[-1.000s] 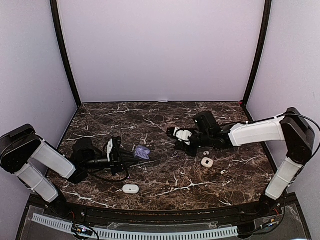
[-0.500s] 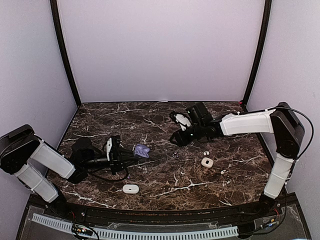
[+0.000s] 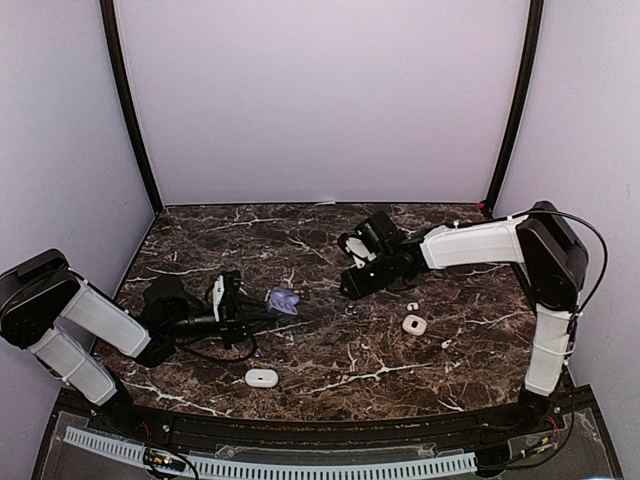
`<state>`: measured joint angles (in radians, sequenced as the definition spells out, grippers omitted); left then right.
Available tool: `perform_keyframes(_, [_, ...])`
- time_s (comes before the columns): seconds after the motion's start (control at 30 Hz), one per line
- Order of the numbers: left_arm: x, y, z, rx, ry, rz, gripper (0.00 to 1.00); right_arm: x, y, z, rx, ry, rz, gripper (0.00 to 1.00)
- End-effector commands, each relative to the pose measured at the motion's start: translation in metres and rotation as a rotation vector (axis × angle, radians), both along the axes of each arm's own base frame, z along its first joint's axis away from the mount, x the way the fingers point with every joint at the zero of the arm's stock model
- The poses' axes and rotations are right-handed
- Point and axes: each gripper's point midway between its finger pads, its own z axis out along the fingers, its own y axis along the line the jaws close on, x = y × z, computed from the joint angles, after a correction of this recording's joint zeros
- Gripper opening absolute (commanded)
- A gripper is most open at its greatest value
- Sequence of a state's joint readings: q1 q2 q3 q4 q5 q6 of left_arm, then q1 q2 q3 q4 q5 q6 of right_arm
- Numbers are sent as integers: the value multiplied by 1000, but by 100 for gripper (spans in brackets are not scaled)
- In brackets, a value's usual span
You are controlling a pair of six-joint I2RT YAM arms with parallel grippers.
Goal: Insert the wireless bluetooth earbuds into the charging case
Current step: Adjust the right earbud at the center of the board.
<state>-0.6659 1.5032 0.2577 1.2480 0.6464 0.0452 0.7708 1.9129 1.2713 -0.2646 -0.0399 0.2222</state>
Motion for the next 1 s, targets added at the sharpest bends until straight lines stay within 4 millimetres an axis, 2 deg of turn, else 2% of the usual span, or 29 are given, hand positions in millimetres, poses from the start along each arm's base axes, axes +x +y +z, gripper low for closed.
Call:
perform_keyframes(0.0, [-3, 0, 11, -25, -35, -10, 22, -1, -6, -16, -99, 16, -50, 53])
perform_keyframes(0.2, [-3, 0, 11, -23, -35, -9, 22, -1, -6, -28, -162, 17, -14, 54])
perform_keyframes(0.47, [-3, 0, 10, -18, -37, -6, 22, -4, -3, -33, -223, 54, 58, 51])
perform_keyframes(0.67, [-2, 0, 10, -17, -34, -8, 22, -10, -14, -34, -244, 58, 47, 42])
perform_keyframes(0.97, [-3, 0, 10, -18, -35, -7, 22, -9, -34, -27, -235, 31, 6, 42])
